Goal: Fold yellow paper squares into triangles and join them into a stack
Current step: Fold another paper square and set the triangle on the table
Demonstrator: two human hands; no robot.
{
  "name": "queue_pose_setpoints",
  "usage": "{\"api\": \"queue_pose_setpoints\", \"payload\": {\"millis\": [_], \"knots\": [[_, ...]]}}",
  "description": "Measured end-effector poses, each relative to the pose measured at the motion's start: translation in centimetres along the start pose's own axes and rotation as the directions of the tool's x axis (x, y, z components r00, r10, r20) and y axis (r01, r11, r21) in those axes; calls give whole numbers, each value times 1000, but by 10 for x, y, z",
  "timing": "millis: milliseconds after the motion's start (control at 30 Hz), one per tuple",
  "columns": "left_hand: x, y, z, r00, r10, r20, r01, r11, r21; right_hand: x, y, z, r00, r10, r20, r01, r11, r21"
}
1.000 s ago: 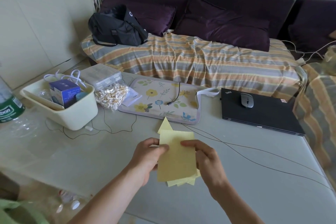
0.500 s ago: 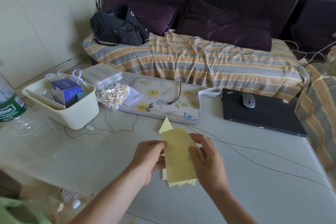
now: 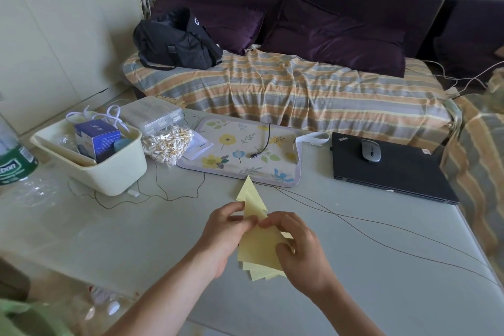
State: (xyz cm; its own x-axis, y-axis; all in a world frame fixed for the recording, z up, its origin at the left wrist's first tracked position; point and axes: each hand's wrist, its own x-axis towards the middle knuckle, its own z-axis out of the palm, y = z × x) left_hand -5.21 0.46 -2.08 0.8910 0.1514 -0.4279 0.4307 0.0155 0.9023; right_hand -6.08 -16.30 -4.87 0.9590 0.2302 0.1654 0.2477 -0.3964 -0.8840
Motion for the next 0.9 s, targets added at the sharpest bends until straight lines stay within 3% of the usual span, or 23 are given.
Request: {"api": "queue_pose_setpoints", "payload": {"millis": [133, 267, 400, 633, 900], "knots": [[-1, 2, -1, 987, 132, -96, -115, 979, 168, 3, -5, -3, 969, 242, 56, -246, 910, 334], [-7, 6, 1, 970, 217, 105, -238, 934, 266, 8, -7, -10, 913, 403, 59, -388, 817, 427], [-11, 5, 4, 936, 277, 216, -336, 886, 321, 10, -5, -11, 903, 428, 43, -407, 816, 411], [-9, 6, 0, 885, 399, 240, -460, 824, 329, 14, -7, -12, 901, 433, 27, -389, 778, 494], [-3, 4, -5, 868, 425, 259, -492, 808, 324, 15, -8, -15, 909, 414, 52, -362, 719, 593]]}}
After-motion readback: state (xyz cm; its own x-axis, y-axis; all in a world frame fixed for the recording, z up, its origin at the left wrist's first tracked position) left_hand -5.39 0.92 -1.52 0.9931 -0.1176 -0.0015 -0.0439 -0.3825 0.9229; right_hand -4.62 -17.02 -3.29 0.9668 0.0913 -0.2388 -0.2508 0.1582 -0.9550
